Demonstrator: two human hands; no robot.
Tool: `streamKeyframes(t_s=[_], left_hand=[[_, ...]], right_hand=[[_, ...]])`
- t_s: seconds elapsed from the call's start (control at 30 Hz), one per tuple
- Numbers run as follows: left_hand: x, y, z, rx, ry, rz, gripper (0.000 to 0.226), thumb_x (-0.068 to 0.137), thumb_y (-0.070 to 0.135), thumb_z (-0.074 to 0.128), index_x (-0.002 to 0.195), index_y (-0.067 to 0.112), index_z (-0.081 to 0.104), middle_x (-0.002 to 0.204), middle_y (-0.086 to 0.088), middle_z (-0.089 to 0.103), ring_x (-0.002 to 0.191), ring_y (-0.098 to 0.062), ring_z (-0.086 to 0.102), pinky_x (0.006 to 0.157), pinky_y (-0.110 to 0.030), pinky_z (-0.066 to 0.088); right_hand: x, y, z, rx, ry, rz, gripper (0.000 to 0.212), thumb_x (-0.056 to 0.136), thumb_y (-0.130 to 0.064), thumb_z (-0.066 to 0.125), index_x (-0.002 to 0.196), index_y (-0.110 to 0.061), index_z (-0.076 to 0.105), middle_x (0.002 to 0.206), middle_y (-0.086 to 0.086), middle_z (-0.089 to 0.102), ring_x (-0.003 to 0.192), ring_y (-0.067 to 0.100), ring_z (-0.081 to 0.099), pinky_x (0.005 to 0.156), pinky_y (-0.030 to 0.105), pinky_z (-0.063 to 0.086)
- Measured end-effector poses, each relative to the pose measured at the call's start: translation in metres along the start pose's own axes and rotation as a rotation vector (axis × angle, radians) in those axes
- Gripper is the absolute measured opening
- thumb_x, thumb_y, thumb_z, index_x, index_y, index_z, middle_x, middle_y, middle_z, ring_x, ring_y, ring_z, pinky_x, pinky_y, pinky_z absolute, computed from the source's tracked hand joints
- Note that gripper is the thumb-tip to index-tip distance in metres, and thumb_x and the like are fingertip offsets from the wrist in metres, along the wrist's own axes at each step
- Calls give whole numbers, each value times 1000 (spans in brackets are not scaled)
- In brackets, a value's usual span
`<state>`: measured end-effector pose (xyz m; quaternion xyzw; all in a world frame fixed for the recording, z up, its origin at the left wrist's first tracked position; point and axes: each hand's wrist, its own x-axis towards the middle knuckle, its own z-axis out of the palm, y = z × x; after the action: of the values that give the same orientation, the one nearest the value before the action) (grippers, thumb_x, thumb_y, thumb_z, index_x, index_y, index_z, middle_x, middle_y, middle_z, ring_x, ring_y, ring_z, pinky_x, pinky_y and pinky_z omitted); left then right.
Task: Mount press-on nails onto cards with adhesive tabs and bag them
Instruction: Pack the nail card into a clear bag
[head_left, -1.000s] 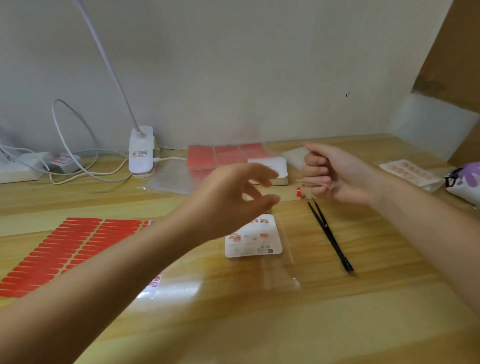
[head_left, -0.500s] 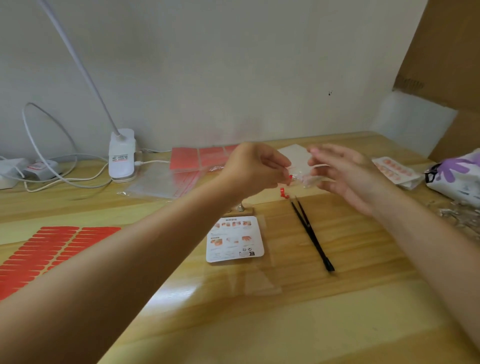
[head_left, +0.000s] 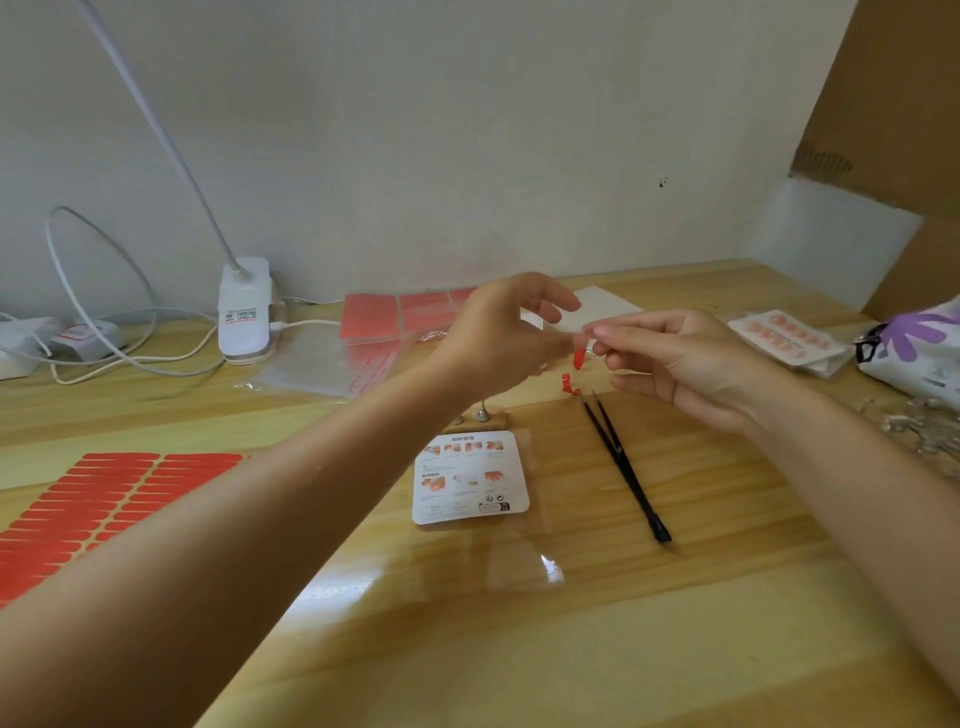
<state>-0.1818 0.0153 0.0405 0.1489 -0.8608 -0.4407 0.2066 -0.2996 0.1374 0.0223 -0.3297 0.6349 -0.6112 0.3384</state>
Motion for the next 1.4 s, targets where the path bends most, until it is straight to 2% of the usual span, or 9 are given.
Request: streamKeyframes(t_s=[0.1,0.27,0.47,0.6,0.7,0.93,1.1,1.23,1.4], left_hand=[[3,-2,0,78,88,51,8,81,16,70,84,16,62,85,1,63,75,-19,65,61,-29,53],[10,-5,3,166,58,78,13,84,7,64,75,17,64,66,10,60,62,-6,58,62,-21,50],[12,-4,10,289,4,136,22,84,21,68,105,15,68,85,9,61,80,-7,61,67,-11,46],[19,-4,11,251,56,134,12,86,11,62,90,13,73,84,5,66,76,-6,60,67,-15,47],[27,-6,11,213,74,90,9,86,11,64,88,12,73,84,5,66,72,-6,60,61,-10,47],[42,-13,18,306,-43,2,13,82,7,68,95,10,69,92,3,61,78,-11,59,51,-1,39],[46,-9,26,230,-104,-38,19,81,7,69,92,13,55,89,-1,62,60,-3,50,40,-3,35],[43,-6,24,131,-144,-90,24,82,5,66,101,13,55,88,-1,64,58,-2,51,41,-3,36],[38,-6,12,-16,-206,-145,37,82,2,67,115,10,55,92,0,66,69,-4,59,61,-11,50]], right_hand=[[0,0,1,84,-29,61,26,62,-22,68,84,-10,74,68,-3,67,54,1,60,50,15,51],[0,4,2,157,-73,130,28,69,-16,64,94,-6,68,75,0,70,59,4,63,52,18,53],[4,8,2,210,-35,189,12,82,-20,59,84,-15,70,72,-4,68,64,5,65,53,20,53],[4,7,-2,338,-79,250,28,89,-26,51,79,-15,75,82,-1,72,73,8,69,61,23,56],[4,10,-7,370,45,238,28,93,-23,48,87,-9,71,76,1,72,63,7,68,53,20,54],[7,22,-14,-66,428,20,10,88,-18,60,93,-15,68,72,-5,65,54,2,56,51,15,49],[8,28,-4,-615,346,-343,10,85,-17,65,90,-25,69,83,-18,61,68,-9,53,61,0,38],[10,34,0,-712,326,-410,9,82,-17,68,89,-21,71,83,-13,65,74,-5,56,65,1,38],[13,38,-3,-745,417,-415,10,82,-12,68,90,-13,74,75,-15,61,72,-7,54,65,-2,37]])
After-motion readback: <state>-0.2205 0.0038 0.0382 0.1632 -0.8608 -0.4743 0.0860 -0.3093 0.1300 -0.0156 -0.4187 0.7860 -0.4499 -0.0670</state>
